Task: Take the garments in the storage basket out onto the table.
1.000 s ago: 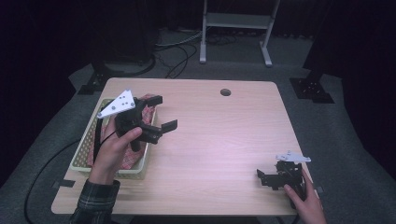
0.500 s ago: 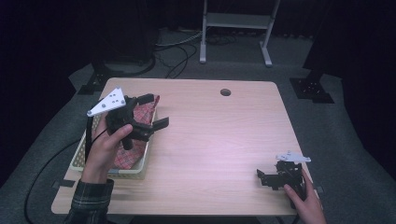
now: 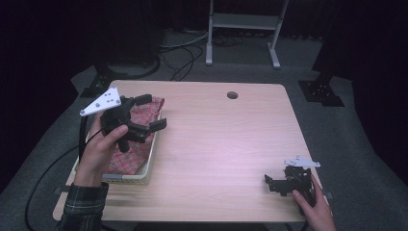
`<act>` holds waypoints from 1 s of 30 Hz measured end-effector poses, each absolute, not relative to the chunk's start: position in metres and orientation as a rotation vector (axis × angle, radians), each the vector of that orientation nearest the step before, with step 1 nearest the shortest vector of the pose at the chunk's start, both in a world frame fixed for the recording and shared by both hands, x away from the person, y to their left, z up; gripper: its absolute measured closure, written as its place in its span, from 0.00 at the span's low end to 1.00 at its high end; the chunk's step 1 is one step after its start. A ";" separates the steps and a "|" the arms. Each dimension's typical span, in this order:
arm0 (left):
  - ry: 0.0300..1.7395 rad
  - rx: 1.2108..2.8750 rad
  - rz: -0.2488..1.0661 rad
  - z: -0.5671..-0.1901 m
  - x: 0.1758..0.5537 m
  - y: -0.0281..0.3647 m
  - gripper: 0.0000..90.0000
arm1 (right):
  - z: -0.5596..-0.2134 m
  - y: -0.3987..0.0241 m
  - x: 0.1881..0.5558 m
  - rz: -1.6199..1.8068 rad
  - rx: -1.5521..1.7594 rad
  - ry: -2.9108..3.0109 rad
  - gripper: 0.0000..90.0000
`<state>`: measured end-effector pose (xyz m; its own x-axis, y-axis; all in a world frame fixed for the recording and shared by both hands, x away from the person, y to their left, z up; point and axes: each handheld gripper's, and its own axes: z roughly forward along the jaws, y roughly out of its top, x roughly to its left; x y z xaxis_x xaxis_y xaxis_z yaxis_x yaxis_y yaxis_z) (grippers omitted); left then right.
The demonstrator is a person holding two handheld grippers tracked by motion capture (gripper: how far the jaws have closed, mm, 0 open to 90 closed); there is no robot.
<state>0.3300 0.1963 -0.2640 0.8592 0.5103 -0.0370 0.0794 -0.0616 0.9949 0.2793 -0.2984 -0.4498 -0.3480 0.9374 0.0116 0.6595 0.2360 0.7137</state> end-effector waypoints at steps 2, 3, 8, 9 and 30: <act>0.469 1.600 0.381 -0.263 0.331 0.201 0.02 | -0.450 -0.298 0.279 0.889 1.464 2.094 0.00; 0.471 1.598 0.384 -0.263 0.331 0.203 0.02 | -0.450 -0.298 0.279 0.889 1.464 2.094 0.00; 0.489 1.610 0.408 -0.263 0.332 0.211 0.02 | -0.450 -0.298 0.279 0.890 1.464 2.093 0.00; 0.491 1.612 0.411 -0.264 0.332 0.213 0.02 | -0.450 -0.298 0.279 0.890 1.465 2.093 0.00; 0.537 1.606 0.451 -0.265 0.332 0.236 0.02 | -0.450 -0.298 0.279 0.890 1.464 2.093 0.00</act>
